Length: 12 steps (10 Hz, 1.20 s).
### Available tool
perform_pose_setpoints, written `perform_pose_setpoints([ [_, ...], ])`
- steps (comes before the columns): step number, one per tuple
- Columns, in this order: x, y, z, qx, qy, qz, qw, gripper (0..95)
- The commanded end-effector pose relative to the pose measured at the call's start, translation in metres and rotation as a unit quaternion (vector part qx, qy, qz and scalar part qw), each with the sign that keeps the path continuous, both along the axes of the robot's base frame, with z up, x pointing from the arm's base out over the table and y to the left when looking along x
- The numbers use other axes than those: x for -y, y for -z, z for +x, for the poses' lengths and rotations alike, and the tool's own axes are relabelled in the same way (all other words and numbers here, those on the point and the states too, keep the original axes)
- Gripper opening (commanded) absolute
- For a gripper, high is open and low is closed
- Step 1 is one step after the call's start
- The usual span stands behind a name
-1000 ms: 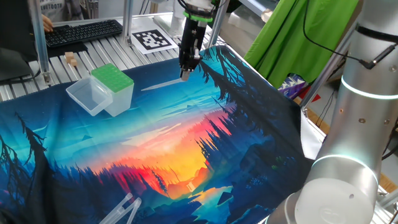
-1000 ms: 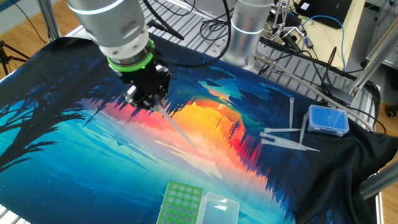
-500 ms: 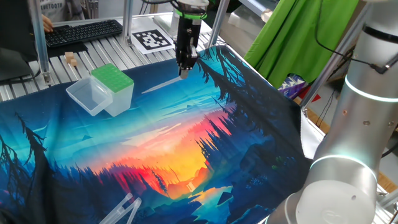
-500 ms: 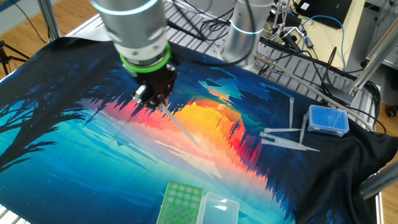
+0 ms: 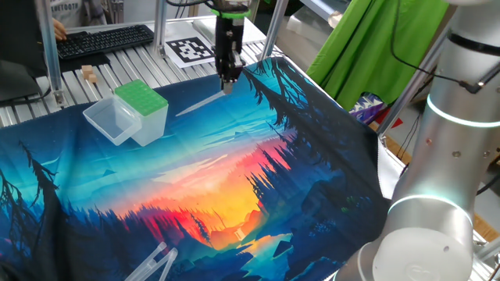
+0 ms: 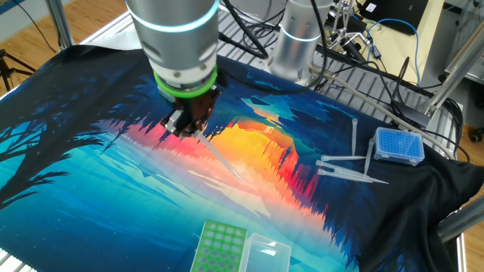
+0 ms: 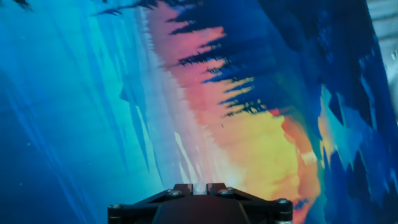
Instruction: Insert a large pipette tip into the holder for large pipette tips
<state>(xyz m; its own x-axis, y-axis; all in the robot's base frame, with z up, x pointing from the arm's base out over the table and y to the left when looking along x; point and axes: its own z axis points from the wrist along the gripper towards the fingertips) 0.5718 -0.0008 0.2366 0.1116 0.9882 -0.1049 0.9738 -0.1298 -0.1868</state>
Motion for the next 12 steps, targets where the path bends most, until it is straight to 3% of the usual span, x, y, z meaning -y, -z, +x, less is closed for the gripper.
perform_pose_setpoints([
  [1, -0.008, 0.0, 0.003, -0.001, -0.01, -0.02, 0.9997, 0.0],
  [2, -0.013, 0.001, 0.004, -0.001, -0.011, -0.031, 0.9995, 0.0],
  [7, -0.021, 0.004, 0.008, -0.004, -0.029, -0.052, 0.9982, 0.0],
  [12, -0.02, 0.003, 0.007, -0.004, -0.017, -0.04, 0.999, 0.0],
])
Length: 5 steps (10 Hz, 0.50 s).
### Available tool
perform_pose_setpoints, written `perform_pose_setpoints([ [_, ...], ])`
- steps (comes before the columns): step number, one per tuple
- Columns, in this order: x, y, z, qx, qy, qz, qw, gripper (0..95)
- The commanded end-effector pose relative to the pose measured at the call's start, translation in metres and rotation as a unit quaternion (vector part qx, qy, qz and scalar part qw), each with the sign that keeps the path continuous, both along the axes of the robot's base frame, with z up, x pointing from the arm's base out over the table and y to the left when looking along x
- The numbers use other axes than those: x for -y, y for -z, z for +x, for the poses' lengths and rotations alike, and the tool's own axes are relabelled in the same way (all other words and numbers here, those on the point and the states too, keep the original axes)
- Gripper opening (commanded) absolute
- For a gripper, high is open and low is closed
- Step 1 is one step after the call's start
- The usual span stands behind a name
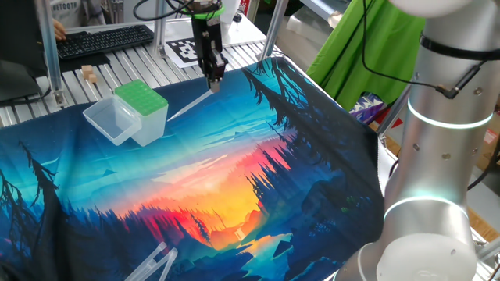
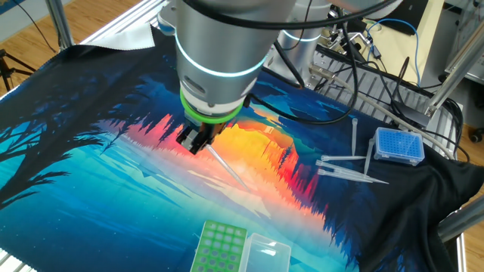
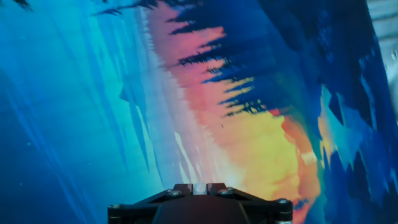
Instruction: Insert a large pipette tip into the holder for large pipette tips
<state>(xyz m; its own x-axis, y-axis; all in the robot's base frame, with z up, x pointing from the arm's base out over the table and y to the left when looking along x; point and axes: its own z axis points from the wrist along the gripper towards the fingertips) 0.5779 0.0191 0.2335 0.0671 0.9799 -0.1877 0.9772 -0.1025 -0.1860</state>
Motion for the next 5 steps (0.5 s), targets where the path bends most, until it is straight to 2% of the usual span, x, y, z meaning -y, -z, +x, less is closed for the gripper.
perform_pose_setpoints([
  [1, -0.0003, 0.0003, 0.0005, 0.001, 0.005, 0.004, 1.0, 0.0],
  [4, -0.0003, 0.0003, 0.0005, 0.003, -0.012, 0.014, 0.9998, 0.0],
  [5, -0.0003, 0.0003, 0.0005, 0.01, -0.018, 0.03, 0.9993, 0.0],
])
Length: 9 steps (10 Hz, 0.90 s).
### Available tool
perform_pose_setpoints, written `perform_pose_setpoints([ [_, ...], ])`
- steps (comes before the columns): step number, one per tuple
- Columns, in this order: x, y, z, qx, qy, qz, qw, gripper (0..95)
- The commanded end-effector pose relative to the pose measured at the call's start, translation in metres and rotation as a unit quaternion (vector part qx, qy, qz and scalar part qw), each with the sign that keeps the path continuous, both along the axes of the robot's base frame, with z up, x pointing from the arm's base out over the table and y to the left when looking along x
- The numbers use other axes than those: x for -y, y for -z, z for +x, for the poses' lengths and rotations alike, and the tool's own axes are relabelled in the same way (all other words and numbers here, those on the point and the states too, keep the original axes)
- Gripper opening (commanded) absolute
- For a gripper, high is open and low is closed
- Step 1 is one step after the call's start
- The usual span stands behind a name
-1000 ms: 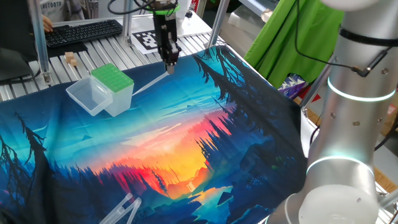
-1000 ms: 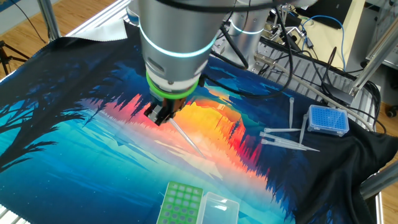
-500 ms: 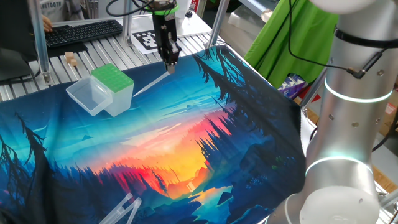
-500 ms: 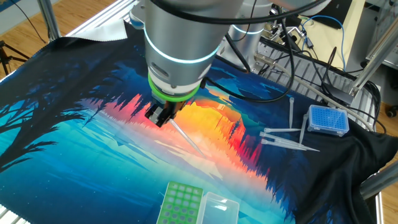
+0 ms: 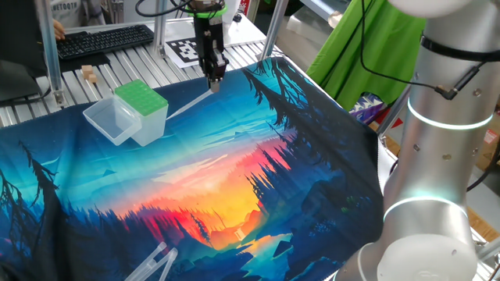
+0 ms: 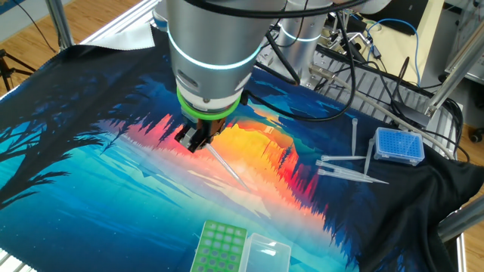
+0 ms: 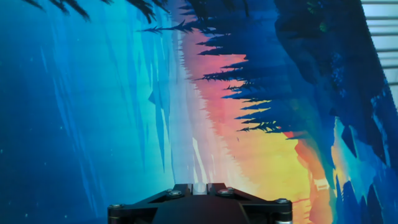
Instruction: Insert a large pipette tip into the holder for large pipette tips
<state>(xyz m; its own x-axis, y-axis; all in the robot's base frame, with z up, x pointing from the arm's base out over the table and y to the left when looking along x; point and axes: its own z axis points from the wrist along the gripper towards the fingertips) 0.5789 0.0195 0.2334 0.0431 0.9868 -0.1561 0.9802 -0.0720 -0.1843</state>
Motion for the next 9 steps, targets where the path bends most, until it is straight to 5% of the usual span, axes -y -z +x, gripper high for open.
perform_pose_setpoints([
  [1, 0.0001, 0.0002, -0.0005, 0.013, -0.011, 0.019, 0.9997, 0.0],
  [3, 0.0001, 0.0002, -0.0005, 0.018, -0.035, 0.022, 0.999, 0.0],
  [7, 0.0001, 0.0002, -0.0005, 0.05, -0.084, 0.037, 0.9946, 0.0],
  [9, 0.0001, 0.0002, -0.0005, 0.051, -0.086, 0.034, 0.9944, 0.0],
])
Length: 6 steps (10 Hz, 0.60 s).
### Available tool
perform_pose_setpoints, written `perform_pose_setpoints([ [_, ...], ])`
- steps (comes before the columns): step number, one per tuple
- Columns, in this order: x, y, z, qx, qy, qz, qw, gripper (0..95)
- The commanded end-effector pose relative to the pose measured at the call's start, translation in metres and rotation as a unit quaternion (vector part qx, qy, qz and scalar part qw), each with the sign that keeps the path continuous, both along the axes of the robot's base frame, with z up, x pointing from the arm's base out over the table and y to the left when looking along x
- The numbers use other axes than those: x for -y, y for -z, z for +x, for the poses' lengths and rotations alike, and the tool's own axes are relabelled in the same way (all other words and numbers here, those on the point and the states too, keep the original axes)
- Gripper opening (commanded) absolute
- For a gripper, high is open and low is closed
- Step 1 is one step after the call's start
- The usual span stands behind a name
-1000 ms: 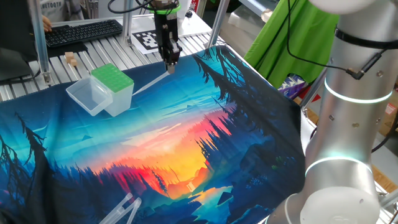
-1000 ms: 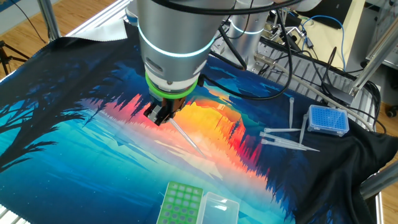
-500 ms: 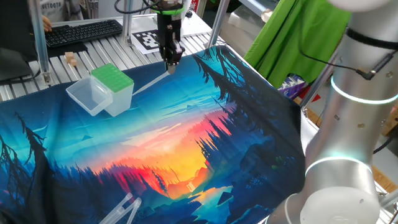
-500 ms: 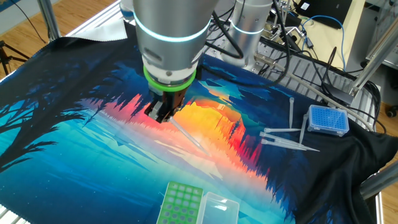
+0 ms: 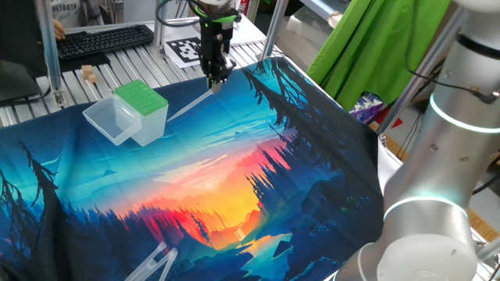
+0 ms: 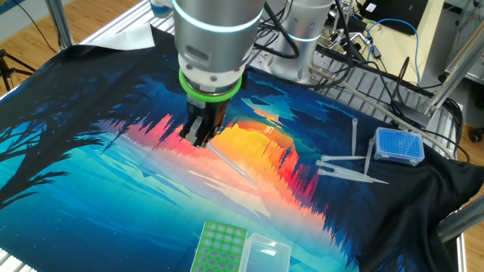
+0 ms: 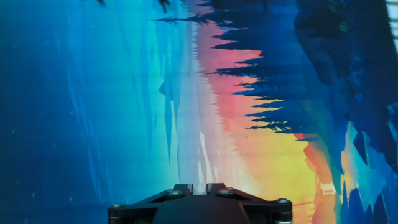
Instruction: Insert a large pipette tip into the holder for large pipette tips
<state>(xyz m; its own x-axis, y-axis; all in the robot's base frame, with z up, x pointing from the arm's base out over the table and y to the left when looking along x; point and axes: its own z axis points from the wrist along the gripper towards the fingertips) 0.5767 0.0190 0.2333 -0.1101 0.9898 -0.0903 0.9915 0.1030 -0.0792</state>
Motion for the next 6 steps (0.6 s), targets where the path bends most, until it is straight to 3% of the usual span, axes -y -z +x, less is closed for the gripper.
perform_pose_setpoints([
  [1, -0.0004, 0.0001, 0.0016, 0.0, -0.002, 0.003, 1.0, 0.0],
  [3, -0.0004, 0.0001, 0.0016, 0.003, -0.004, -0.006, 1.0, 0.0],
  [4, -0.0004, 0.0001, 0.0016, 0.004, -0.01, -0.019, 0.9998, 0.0],
  [6, -0.0004, 0.0001, 0.0016, 0.004, -0.013, -0.019, 0.9997, 0.0],
])
